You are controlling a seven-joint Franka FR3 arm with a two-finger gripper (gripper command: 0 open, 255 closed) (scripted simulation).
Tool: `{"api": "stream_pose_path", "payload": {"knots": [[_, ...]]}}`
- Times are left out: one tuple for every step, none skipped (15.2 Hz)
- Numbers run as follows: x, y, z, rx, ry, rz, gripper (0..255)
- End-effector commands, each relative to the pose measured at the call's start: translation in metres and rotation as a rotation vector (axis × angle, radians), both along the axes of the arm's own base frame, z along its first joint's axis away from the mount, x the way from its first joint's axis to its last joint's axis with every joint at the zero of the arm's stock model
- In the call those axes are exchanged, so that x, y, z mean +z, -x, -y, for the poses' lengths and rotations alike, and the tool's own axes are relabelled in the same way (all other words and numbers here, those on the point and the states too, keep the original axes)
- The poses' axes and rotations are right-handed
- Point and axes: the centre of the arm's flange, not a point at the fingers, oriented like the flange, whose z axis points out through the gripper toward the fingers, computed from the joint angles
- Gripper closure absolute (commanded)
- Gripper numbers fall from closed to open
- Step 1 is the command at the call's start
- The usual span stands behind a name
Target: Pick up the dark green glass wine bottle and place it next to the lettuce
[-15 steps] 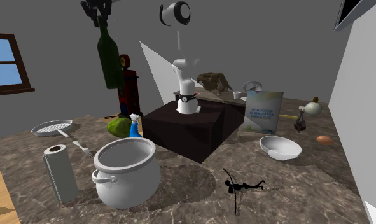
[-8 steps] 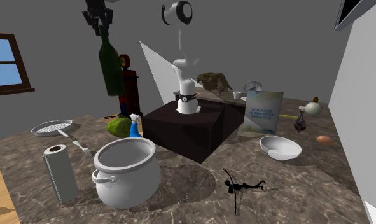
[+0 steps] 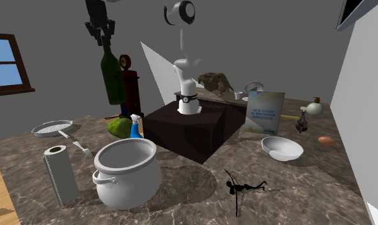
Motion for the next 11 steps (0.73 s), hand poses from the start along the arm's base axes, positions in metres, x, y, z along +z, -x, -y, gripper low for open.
{"api": "stream_pose_path", "payload": {"knots": [[-0.011, 0.000, -0.001, 0.000, 0.000, 0.001, 255], [-0.016, 0.000, -0.001, 0.000, 0.000, 0.001, 255], [-0.021, 0.000, -0.001, 0.000, 0.000, 0.001, 255], [-0.027, 0.000, -0.001, 0.000, 0.000, 0.001, 255], [-0.032, 0.000, -0.001, 0.000, 0.000, 0.001, 255], [-0.037, 0.000, -0.001, 0.000, 0.000, 0.001, 255], [-0.042, 0.000, -0.001, 0.000, 0.000, 0.001, 255], [-0.048, 0.000, -0.001, 0.000, 0.000, 0.001, 255], [-0.053, 0.000, -0.001, 0.000, 0.000, 0.001, 255], [-0.058, 0.000, -0.001, 0.000, 0.000, 0.001, 255], [-0.064, 0.000, -0.001, 0.000, 0.000, 0.001, 255]]}}
